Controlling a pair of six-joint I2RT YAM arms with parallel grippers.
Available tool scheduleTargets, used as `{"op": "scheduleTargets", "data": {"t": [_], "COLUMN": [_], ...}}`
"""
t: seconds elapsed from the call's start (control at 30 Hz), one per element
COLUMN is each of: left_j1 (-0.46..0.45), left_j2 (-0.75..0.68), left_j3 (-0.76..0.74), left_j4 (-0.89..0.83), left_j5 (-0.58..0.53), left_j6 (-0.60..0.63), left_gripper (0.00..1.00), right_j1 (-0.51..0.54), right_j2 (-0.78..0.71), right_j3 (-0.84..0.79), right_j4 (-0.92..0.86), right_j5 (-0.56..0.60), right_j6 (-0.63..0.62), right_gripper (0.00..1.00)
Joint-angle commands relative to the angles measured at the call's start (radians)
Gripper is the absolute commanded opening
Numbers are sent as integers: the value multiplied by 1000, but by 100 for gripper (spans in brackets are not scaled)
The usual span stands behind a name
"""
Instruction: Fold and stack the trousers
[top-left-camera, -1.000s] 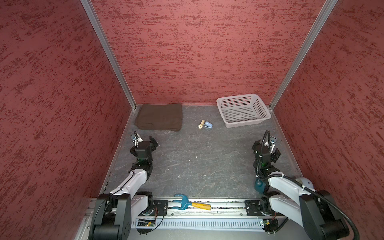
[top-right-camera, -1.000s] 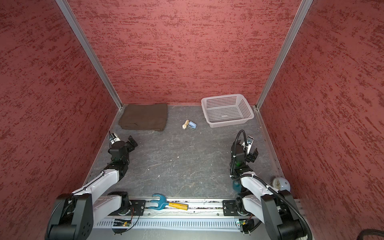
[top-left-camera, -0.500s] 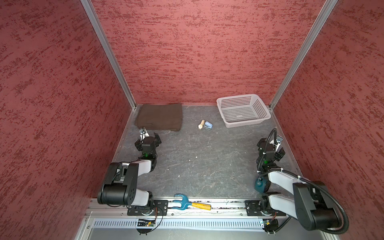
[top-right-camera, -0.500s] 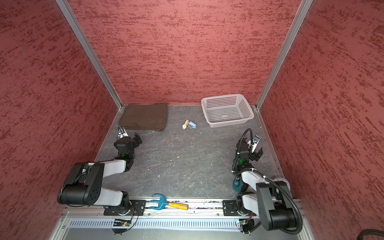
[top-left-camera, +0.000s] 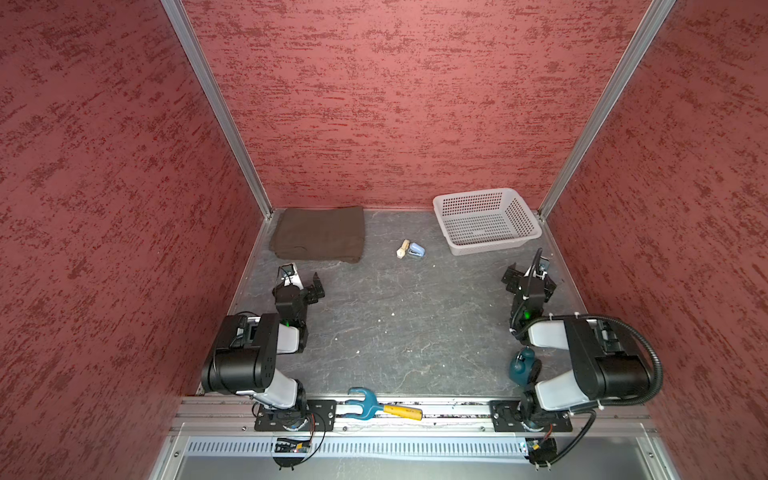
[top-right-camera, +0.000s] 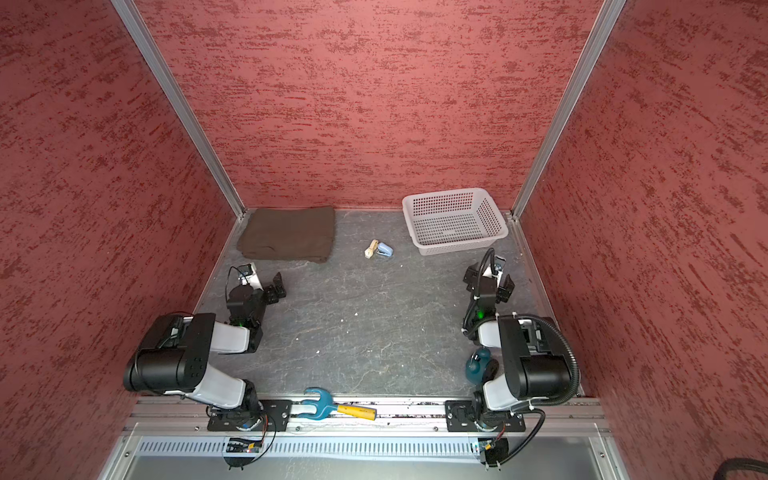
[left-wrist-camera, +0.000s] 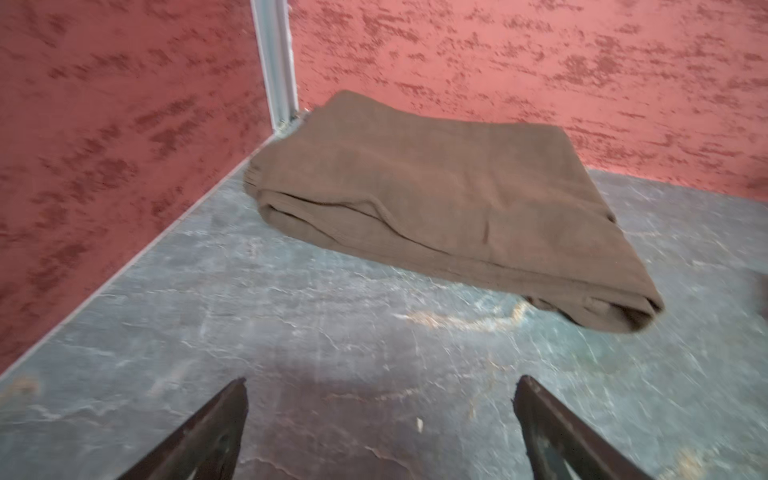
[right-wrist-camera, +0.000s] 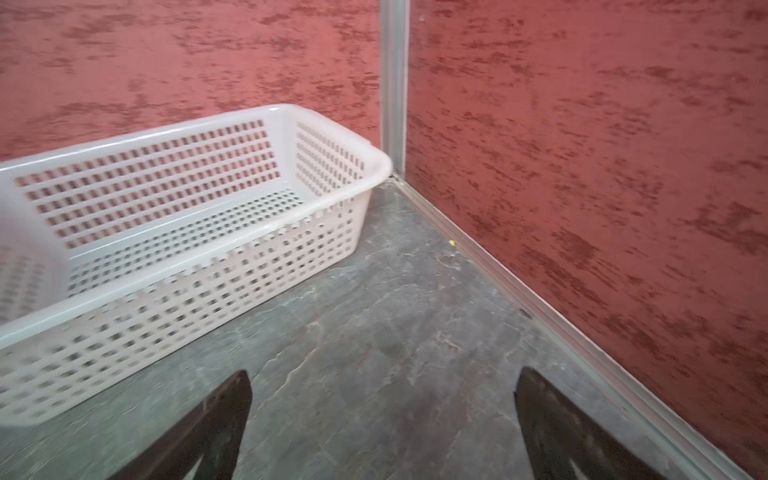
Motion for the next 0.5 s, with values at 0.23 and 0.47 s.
{"op": "scheduleTargets", "data": {"t": [0.23, 0.47], "left_j1": [-28, -40], "left_j2": [-3, 2], "left_j3": [103, 105], "left_j4": [-64, -57], "left_j5": [72, 47], "left_j6": [39, 46], "left_gripper": [99, 99], "right_j1": [-88, -85], "right_j2": [47, 39], "right_j3": [-4, -19], "right_j4": [131, 145], "right_j5": [-324, -348], "right_j6": [-31, -47], "right_gripper": [99, 99]}}
